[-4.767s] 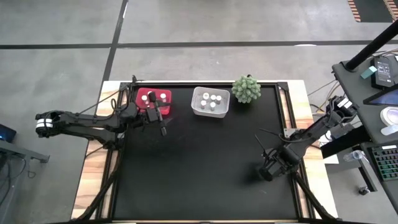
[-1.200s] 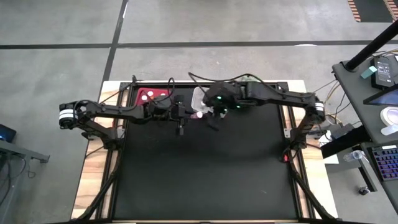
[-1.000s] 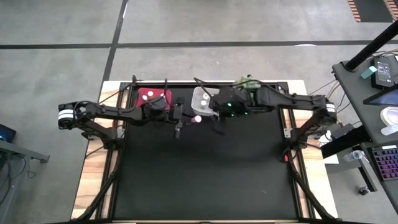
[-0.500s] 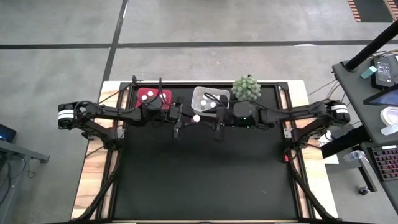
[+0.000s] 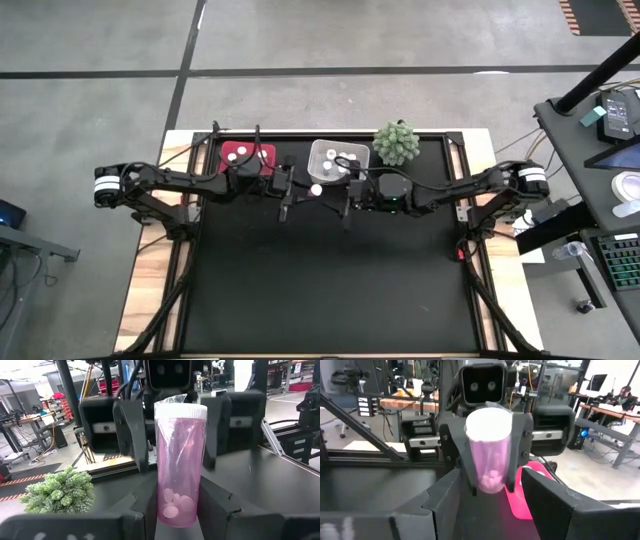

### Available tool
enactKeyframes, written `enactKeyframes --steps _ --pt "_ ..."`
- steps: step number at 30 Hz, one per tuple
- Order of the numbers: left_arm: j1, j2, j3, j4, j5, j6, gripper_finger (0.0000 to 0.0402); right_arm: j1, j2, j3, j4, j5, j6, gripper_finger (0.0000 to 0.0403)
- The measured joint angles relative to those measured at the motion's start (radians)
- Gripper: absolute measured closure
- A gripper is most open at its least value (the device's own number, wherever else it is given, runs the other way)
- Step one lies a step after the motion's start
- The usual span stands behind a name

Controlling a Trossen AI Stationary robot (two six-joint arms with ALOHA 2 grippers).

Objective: Pick and place medicine bottles into bin by pill shape (circle, oval)
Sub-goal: Put the pink tablet bottle into the pink bin

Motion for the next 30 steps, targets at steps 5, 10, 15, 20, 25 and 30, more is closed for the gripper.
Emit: enactKeyframes --steps 5,10,15,20,25,30 --pt "0.000 0.000 0.000 0.003 0.000 0.000 0.0308 0.000 0.056 0.033 0.051 0.000 -0.036 0.0201" --pt "0.000 0.000 -0.001 -0.002 -0.001 0.000 0.0308 0.000 0.073 0.057 0.056 -0.001 -0.053 0.0222" --pt "0.001 0.000 -0.001 -0.006 -0.002 0.000 0.0308 0.000 0.073 0.060 0.054 0.000 -0.055 0.0259" --pt "0.001 0.000 -0.001 -0.006 -0.002 0.000 0.0308 0.000 0.073 0.059 0.054 0.000 -0.055 0.0299" --pt "0.000 0.000 -0.001 -0.006 -0.006 -0.023 0.0308 0.000 0.073 0.058 0.052 0.000 -0.054 0.0319" --pt "0.000 0.000 0.000 -0.010 -0.008 -0.026 0.0305 0.000 0.073 0.059 0.042 0.000 -0.054 0.0309"
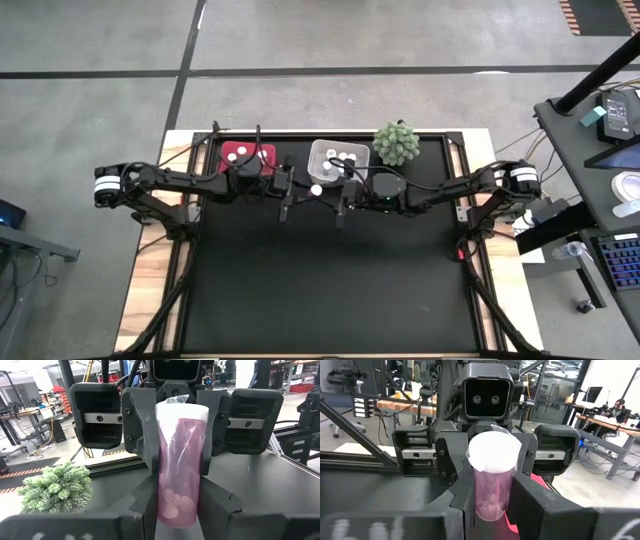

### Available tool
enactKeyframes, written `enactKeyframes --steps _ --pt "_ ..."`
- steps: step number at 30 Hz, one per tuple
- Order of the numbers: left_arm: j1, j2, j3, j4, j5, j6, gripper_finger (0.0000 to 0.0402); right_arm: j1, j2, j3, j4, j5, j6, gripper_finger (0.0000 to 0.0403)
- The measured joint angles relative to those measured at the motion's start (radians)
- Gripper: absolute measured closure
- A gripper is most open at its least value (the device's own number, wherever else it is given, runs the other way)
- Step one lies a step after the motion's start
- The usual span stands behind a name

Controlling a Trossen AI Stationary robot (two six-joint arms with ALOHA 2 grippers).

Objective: Pick and place medicine bottles into bin by pill shape (circle, oval)
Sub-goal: Put the pink tablet bottle into the pink bin

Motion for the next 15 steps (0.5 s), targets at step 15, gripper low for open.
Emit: enactKeyframes --steps 15 --pt "0.001 -0.011 -0.005 -0.096 -0.020 0.064 0.0175 0.000 -0.105 0.033 -0.408 0.103 0.050 0.0305"
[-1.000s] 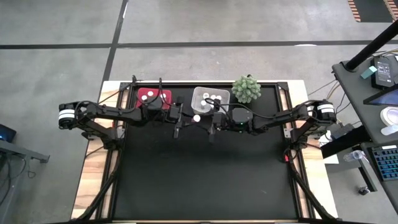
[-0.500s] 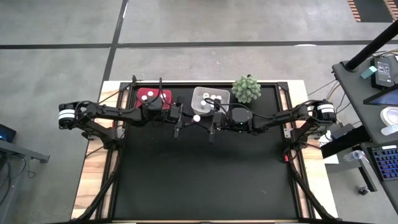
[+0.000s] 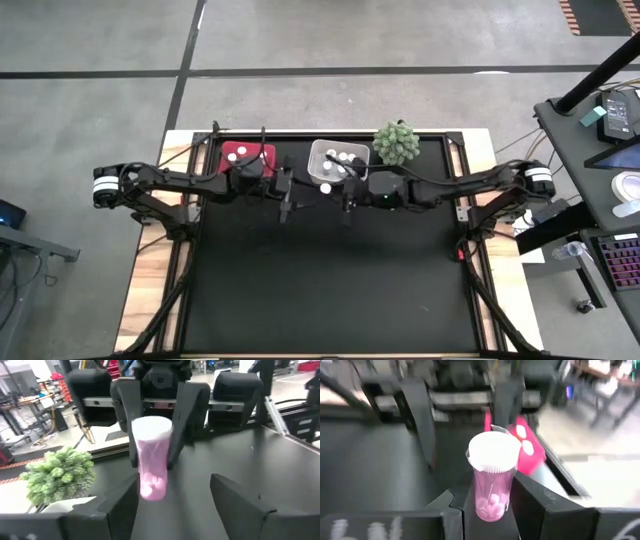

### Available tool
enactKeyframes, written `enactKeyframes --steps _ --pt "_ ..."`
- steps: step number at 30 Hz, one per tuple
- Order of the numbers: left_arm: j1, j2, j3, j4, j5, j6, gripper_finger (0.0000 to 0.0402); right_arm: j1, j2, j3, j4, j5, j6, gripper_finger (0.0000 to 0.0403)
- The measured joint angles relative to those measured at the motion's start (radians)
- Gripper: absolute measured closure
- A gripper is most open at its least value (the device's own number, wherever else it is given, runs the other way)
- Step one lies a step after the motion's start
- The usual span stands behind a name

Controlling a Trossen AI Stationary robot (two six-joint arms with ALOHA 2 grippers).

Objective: Pick and place medicine bottles into bin by pill shape (circle, oval)
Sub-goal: Put the pink tablet bottle into the pink bin

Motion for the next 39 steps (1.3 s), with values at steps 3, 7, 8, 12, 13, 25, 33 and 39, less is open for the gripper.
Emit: enactKeyframes --steps 3,7,8,12,13,25,33,39 --pt "0.002 0.000 0.000 0.002 -0.016 0.001 0.0174 0.000 -0.014 0.053 -0.223 0.031 0.030 0.0305" --pt "0.004 0.001 0.002 0.003 -0.016 0.004 0.0173 0.000 0.001 0.134 -0.486 0.044 0.061 0.0305" --pt "0.004 0.007 0.003 0.007 -0.016 0.012 0.0173 0.000 0.006 0.152 -0.537 0.044 0.062 0.0305" --pt "0.000 0.050 0.005 0.041 -0.014 0.074 0.0173 0.000 0.021 0.210 -0.661 0.014 0.059 0.0305" --pt "-0.004 0.063 0.005 0.055 -0.010 0.099 0.0173 0.000 0.022 0.222 -0.684 -0.013 0.058 0.0305" --pt "-0.110 0.211 0.077 0.139 0.013 0.376 0.0173 -0.052 0.026 0.263 -0.798 -0.457 0.111 0.0305" --pt "-0.134 0.302 0.172 0.135 0.065 0.391 0.0173 -0.062 0.028 0.257 -0.814 -0.550 0.114 0.0305" --pt "-0.134 0.340 0.234 0.128 0.142 0.421 0.0173 -0.064 0.029 0.256 -0.830 -0.652 0.133 0.0305"
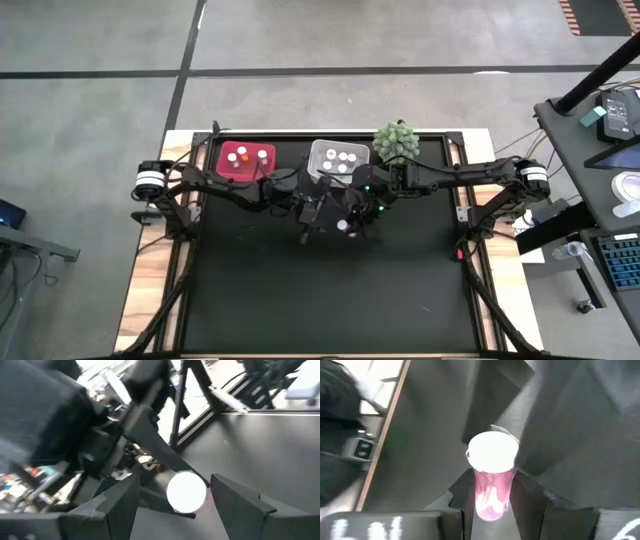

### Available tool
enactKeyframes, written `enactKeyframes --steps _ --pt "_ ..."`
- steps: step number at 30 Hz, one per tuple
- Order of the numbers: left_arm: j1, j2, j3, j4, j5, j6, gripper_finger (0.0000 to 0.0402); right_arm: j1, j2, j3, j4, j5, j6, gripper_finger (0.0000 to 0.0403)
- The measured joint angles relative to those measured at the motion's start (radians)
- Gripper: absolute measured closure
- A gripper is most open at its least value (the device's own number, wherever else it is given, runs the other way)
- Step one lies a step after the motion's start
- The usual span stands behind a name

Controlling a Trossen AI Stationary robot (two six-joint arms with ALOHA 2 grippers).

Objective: Pick and place medicine bottles into bin by pill shape (circle, oval)
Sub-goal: Put the pink tablet bottle into the pink bin

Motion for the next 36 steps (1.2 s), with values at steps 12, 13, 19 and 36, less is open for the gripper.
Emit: enactKeyframes --steps 12,13,19,36 --pt "0.000 0.087 0.120 -0.119 0.104 -0.005 0.0173 -0.039 0.000 -0.001 -0.046 -0.125 0.113 0.0305" --pt "0.000 0.084 0.117 -0.118 0.103 -0.006 0.0173 -0.039 0.000 -0.001 -0.051 -0.125 0.112 0.0305" --pt "0.001 0.038 0.086 -0.125 -0.001 -0.054 0.0183 -0.038 0.000 -0.003 -0.048 -0.011 0.074 0.0305" --pt "0.002 -0.064 0.069 -0.325 -0.260 -0.339 0.0210 0.030 -0.009 -0.006 0.023 0.341 -0.046 0.0315"
